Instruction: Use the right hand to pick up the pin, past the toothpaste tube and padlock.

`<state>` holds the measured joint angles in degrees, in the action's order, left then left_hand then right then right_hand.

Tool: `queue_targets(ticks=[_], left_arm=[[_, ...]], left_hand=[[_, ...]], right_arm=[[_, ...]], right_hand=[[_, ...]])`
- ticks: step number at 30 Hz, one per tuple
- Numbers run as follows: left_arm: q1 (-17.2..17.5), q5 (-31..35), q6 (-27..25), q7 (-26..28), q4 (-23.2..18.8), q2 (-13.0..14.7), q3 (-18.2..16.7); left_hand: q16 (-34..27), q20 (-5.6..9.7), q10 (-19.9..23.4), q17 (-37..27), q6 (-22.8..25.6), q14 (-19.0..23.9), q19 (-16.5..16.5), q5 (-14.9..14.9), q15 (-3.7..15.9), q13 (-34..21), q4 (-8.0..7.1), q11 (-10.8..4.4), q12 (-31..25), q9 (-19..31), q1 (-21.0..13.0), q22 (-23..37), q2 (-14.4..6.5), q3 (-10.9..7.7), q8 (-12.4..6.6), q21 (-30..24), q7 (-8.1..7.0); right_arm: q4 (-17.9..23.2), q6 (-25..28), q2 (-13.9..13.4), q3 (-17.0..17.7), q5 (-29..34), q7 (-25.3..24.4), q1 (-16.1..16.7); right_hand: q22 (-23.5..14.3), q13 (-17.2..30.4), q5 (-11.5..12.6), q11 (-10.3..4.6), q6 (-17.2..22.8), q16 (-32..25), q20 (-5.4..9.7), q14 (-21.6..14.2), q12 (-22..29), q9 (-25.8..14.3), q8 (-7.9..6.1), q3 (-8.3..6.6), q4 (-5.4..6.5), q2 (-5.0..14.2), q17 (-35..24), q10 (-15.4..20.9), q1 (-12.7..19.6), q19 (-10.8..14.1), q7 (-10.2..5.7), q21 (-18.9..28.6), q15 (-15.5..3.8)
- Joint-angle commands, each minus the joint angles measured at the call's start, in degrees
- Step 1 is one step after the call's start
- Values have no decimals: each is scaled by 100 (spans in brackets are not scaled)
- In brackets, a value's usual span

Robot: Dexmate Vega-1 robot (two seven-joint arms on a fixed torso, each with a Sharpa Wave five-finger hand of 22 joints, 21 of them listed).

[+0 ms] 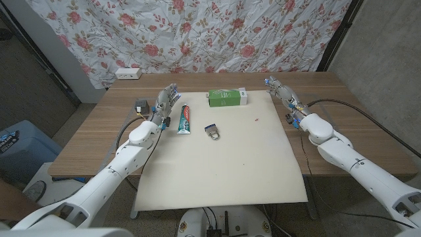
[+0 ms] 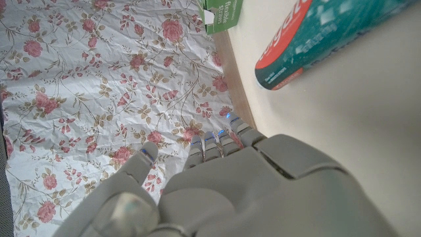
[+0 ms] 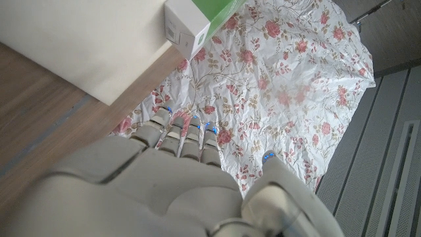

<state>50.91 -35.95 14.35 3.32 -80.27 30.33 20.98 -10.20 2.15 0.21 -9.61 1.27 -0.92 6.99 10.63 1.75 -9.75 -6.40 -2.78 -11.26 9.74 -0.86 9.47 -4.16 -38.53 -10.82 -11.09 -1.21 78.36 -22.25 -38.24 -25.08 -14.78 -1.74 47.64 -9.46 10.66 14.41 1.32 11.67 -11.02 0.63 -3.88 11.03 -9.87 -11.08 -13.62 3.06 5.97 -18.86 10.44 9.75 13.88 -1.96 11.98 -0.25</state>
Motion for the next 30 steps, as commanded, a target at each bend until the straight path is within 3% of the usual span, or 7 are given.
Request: queue_targets(ticks=[1,21,25,30], left_arm=[[82,60,66,190,33,-39,-48],[-10,99,-197,266,-57,108,-79],[-15,117,-230,324,-90,102,-78],[4,137,-281,413,-161,106,-82]], left_hand=[[-12,51,68,4,100,42,42,25,30,-27,59,-50,-47,18,-59,25,-363,-23,-30,-19,-6],[-11,61,177,6,206,122,43,18,94,-27,136,-109,-48,18,-78,26,-369,-62,-22,-4,-45],[-9,59,198,5,216,128,50,16,92,-27,143,-109,-49,18,-76,26,-369,-66,-19,-4,-45],[-14,60,229,3,260,156,75,14,91,-28,151,-104,-51,18,-72,27,-370,-72,-25,-10,-46]], right_arm=[[387,237,-461,-177,795,-140,-48],[934,649,-1006,-450,2451,-379,-251],[1126,832,-1186,-507,2773,-257,-295],[1296,903,-1335,-520,3014,-202,-288]], right_hand=[[-13,15,-28,-33,5,-32,24,13,5,-18,19,-23,-68,33,8,-18,84,-18,-52,-18,-21],[-13,17,-147,-132,-106,-2,11,178,-62,-23,52,-152,-387,33,141,-310,375,-175,-295,-124,-31],[-17,21,-217,-142,-165,4,-136,266,-60,-29,65,-185,-534,-15,198,-411,485,-222,-472,-134,39],[-20,25,-267,-164,-229,8,-191,342,-60,-34,69,-226,-653,-25,238,-497,586,-269,-647,-142,65]])
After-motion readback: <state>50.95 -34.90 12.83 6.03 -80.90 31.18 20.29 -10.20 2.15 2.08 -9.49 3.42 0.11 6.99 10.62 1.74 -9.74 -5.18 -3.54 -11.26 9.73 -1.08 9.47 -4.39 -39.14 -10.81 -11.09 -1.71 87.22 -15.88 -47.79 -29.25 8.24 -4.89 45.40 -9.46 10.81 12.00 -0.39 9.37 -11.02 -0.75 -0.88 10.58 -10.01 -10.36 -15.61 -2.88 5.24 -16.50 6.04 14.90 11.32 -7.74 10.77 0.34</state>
